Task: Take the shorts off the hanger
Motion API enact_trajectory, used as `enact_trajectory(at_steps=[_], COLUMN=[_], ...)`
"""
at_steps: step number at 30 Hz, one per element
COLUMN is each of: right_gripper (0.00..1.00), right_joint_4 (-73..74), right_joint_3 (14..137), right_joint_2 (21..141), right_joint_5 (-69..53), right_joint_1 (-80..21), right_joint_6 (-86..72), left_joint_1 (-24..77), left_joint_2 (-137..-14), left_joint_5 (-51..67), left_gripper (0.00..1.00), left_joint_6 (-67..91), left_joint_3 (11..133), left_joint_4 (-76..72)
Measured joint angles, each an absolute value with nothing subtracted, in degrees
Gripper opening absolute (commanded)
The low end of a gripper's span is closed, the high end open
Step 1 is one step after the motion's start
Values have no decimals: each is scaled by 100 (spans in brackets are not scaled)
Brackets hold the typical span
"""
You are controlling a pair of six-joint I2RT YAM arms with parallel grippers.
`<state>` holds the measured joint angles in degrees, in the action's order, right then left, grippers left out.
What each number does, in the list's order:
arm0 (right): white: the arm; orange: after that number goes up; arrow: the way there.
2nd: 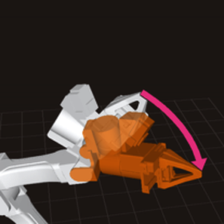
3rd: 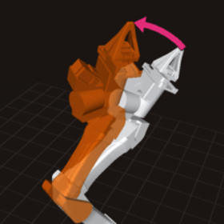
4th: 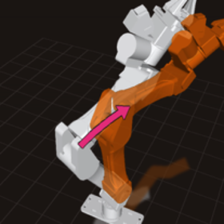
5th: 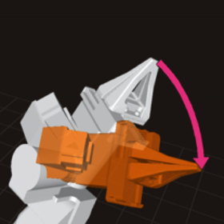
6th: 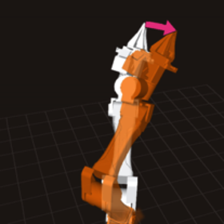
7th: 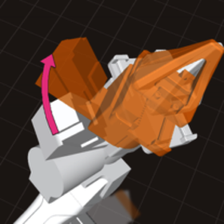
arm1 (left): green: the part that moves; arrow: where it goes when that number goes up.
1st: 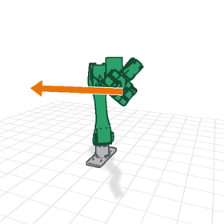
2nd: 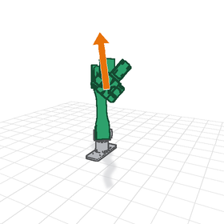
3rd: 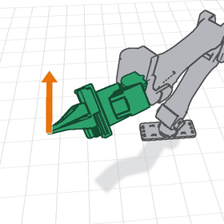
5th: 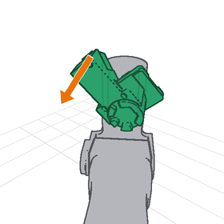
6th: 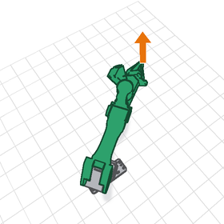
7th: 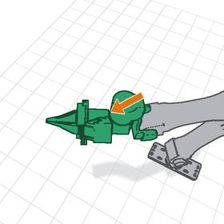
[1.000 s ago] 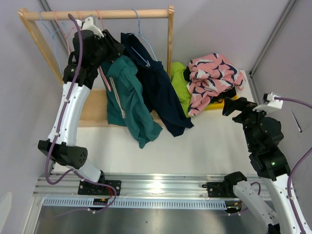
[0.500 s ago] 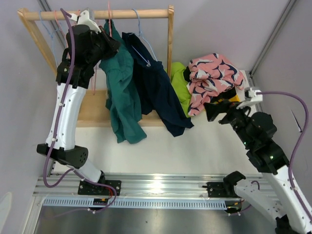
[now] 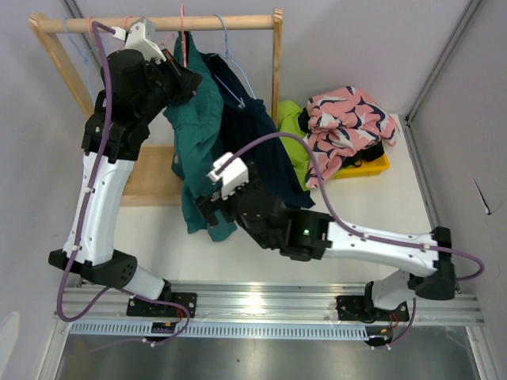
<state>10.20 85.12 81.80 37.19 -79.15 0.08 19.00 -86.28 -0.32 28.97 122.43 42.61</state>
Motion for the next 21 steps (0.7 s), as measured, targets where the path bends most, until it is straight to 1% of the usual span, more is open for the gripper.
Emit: enact_trajectory(at_steps=[10, 12, 13, 15, 16, 17, 21], right_gripper=[100, 97, 92, 48, 29, 0, 0], right_joint_4=[561, 517, 473, 438, 421, 399, 303], right_joint_3=[9581, 9734, 9754, 9754, 9754, 9754, 9581], right_joint_2=[9723, 9863, 9891, 9896, 9896, 9896, 9865], right_joint_5=[3721, 3726, 3723, 3728, 3730, 3719, 3750], right_joint_1=[-7867, -7815, -7791, -7747, -7730, -7710, -7741], right_joint_6=[93, 95, 99, 145, 137, 141, -128], left_joint_1=[2064, 2069, 2069, 2069, 2069, 2069, 2067], left_joint_2=[-8204, -8149, -8128, -8082, -8060, -8038, -7994], left_joint_5=[-97, -121, -128, -134, -134, -139, -204], left_gripper=[0, 0, 0, 0, 0, 0, 0], left_joint_6=[2995, 3000, 3000, 2998, 2998, 3000, 2991], left_joint_3=[11664, 11618, 11603, 11590, 11583, 11581, 11592], left_joint_4=[4158, 4143, 4136, 4134, 4130, 4125, 4125])
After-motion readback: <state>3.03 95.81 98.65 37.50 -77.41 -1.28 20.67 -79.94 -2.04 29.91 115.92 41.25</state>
